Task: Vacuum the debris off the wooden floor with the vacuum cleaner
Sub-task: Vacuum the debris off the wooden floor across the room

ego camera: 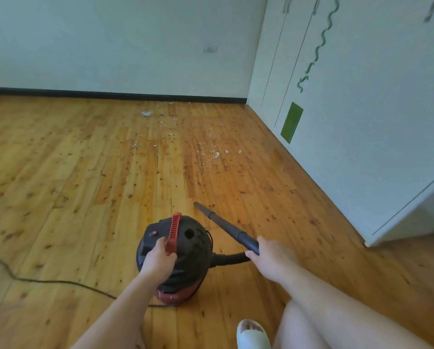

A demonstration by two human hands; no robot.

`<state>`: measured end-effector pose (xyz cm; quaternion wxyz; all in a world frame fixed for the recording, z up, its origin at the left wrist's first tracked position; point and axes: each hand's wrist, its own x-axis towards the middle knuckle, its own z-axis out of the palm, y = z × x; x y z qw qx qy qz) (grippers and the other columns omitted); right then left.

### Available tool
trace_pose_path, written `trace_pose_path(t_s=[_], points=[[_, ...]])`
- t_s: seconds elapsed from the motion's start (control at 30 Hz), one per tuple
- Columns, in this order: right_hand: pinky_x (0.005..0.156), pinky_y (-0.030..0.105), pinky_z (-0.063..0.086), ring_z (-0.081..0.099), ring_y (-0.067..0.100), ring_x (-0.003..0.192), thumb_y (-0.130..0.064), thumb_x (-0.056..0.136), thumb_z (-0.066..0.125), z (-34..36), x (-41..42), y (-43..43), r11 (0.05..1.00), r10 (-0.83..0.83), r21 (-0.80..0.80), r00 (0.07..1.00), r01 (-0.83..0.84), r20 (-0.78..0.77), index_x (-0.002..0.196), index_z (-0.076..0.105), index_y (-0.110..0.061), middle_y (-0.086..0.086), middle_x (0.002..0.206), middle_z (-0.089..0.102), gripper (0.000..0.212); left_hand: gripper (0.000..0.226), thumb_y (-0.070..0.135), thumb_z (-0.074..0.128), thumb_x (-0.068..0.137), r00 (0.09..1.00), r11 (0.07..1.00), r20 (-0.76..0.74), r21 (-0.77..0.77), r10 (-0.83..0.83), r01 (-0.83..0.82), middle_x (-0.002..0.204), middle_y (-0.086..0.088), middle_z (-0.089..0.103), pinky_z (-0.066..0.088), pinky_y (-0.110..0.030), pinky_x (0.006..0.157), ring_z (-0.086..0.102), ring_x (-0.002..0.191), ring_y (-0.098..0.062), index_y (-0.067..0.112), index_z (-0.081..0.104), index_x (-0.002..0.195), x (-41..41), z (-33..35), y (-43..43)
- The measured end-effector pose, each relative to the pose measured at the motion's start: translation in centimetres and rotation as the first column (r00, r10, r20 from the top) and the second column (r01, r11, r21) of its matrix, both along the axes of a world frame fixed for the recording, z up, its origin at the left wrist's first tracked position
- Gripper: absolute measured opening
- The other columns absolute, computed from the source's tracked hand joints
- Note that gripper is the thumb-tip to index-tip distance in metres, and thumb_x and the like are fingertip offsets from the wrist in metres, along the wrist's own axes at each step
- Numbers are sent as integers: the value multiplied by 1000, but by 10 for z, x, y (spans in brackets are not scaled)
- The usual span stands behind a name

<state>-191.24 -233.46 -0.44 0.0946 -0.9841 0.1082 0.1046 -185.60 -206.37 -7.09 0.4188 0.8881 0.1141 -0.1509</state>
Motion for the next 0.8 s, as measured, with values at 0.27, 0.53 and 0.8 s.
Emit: trace_pose_path(t_s=[0.27,0.53,0.8], points=[[53,16,39,64,11,84,-56,105,45,-20,10,-11,994,110,-28,994,-110,-1,144,43,-25,-7,110,67,50,43,23,50,101,994,996,84,43,73,-77,125,-11,57,55,-41,81,61,96,-26,12,45,142,30,-13,-29],[63,17,46,60,9,81,-59,103,47,-35,81,-48,986,128,117,991,-122,-46,144,45,-26,-10,106,63,54,28,33,41,108,967,966,28,42,253,-254,87,-8,65,50,-37,62,65,74,-23,11,51,122,97,-36,-48],[59,23,44,61,9,76,-58,102,49,6,123,-93,978,207,-16,978,-207,-22,115,55,-30,-10,88,61,32,32,25,46,107,959,963,-117,-46,259,-265,93,-9,66,46,-30,62,65,76,-18,8,45,134,90,-14,-58]])
